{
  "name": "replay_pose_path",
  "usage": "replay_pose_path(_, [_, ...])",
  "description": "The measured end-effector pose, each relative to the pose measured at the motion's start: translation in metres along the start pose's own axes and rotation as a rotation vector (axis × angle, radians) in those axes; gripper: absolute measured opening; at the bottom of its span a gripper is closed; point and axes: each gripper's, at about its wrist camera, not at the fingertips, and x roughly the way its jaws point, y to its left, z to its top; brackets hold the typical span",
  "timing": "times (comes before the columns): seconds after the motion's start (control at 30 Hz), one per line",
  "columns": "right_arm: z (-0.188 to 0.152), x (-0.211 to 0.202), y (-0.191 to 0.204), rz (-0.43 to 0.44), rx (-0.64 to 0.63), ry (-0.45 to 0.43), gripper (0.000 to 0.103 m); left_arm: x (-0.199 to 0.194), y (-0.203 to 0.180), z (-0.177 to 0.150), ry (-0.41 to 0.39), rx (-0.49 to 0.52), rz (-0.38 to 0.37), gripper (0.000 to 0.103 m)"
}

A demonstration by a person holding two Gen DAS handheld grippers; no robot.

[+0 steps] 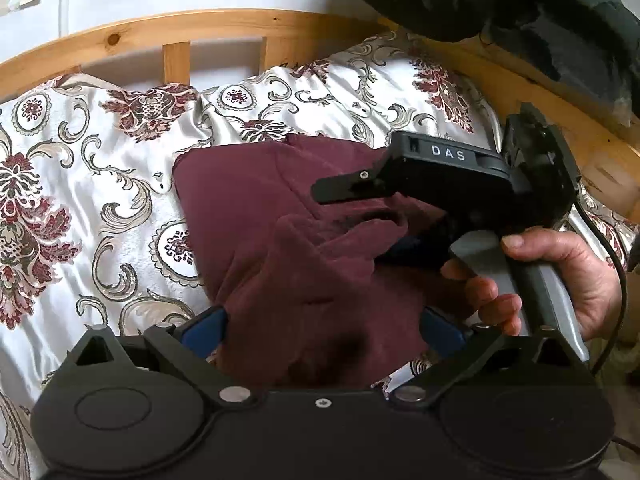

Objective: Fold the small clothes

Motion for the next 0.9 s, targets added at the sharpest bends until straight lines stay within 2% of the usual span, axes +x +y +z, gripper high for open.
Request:
replay_pose_path(0.07, [0.001,-0.002,-0.001,-0.014,0.000,-0.014,0.085,-0.001,0.002,0.001,-0.007,-0.012,-0.003,0.100])
replay_pose_path(0.17, [0.001,-0.001,-0.004,-0.035,0.015,-0.012,0.077,-0.003,0.003,0.001,-0.025,-0.023,-0.004,0.097])
replay_pose_path(0.23, [-0.001,0.000,-0.006,-0.049,0.014,-0.011,0.072,-0.005,0.001,0.001,-0.035,-0.015,0.002,0.091])
replay_pose_path(0.3, [-0.001,0.002,-0.006,-0.069,0.001,-0.007,0.061,-0.005,0.000,0.001,-0.039,-0.002,0.010,0.086])
replay_pose_path(0.37, [0.000,0.001,-0.006,-0.083,-0.008,-0.011,0.045,-0.006,-0.001,0.000,-0.043,0.010,0.017,0.081])
replay_pose_path(0.47, [0.001,-0.001,-0.006,-0.094,-0.020,-0.027,0.030,-0.006,-0.002,0.000,-0.054,0.022,0.020,0.074])
replay_pose_path(0.53, [0.002,-0.004,-0.004,-0.103,-0.047,-0.043,0.023,-0.007,-0.003,0.000,-0.063,0.036,0.023,0.061])
replay_pose_path(0.57, [0.002,-0.006,-0.002,-0.109,-0.060,-0.051,0.020,-0.008,-0.004,-0.001,-0.066,0.046,0.022,0.058])
replay_pose_path(0.63, [0.003,-0.008,0.001,-0.110,-0.083,-0.067,0.018,-0.009,-0.007,-0.002,-0.078,0.071,0.020,0.048])
replay_pose_path(0.73, [0.004,-0.011,0.005,-0.111,-0.109,-0.089,0.016,-0.010,-0.010,-0.003,-0.092,0.081,-0.001,0.040])
replay_pose_path(0.9, [0.008,-0.022,0.011,-0.132,-0.146,-0.142,0.015,-0.005,-0.022,-0.003,-0.127,0.060,-0.035,0.032])
